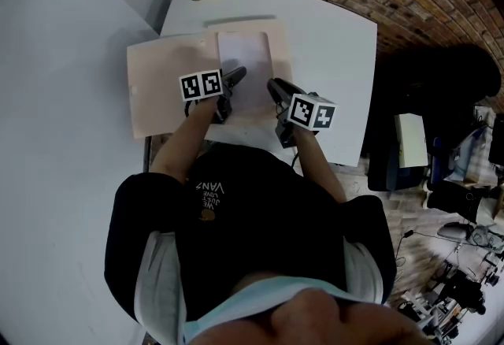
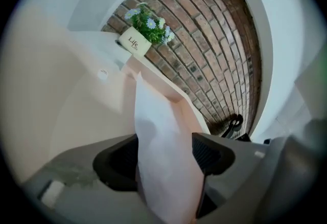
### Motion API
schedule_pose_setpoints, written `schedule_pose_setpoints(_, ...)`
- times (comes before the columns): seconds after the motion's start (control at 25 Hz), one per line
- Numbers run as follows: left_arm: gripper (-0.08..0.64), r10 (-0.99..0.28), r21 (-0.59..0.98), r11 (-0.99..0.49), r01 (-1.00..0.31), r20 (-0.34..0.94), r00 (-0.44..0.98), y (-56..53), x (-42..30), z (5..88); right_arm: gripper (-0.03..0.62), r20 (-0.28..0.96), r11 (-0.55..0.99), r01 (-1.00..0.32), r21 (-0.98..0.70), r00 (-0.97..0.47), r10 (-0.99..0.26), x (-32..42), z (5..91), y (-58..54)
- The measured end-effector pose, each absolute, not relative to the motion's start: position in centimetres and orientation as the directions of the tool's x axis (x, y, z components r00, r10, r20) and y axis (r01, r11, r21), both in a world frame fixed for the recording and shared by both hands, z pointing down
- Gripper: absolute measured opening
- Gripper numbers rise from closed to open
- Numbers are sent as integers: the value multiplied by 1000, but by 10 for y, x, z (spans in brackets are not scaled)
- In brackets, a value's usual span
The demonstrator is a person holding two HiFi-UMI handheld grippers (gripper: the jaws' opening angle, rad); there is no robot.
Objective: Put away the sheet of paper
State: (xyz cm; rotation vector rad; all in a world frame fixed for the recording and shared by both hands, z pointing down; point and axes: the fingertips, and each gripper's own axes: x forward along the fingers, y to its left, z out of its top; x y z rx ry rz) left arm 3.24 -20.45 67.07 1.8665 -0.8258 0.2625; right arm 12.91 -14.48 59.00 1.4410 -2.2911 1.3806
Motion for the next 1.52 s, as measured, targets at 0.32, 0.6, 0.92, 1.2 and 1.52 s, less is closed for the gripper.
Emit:
schedule_pose_setpoints(0.32, 365, -374, 565, -395, -724, 622, 689, -196, 37, 672, 77, 505, 141, -761, -633, -545, -669, 127, 589, -143)
schedule_pose_setpoints(0.6, 440, -409, 445, -461, -768, 662, 629, -201, 30, 669, 77, 504, 139, -760, -635, -544, -670, 126, 589, -140)
schedule_pose_setpoints(0.92, 440, -430, 464, -431, -773, 648, 629, -201, 22, 668, 77, 506, 146, -761, -632, -548, -666, 124, 588, -139)
schedule_pose_setpoints(1.2, 440, -433, 478, -420, -771, 641, 633, -200, 18, 668, 77, 506, 152, -762, -629, -550, -664, 119, 588, -140)
schedule_pose_setpoints(1.52, 440, -457, 480, -439, -759, 608, 649, -203, 10, 659, 77, 505, 158, -767, -622, -547, -667, 114, 586, -141)
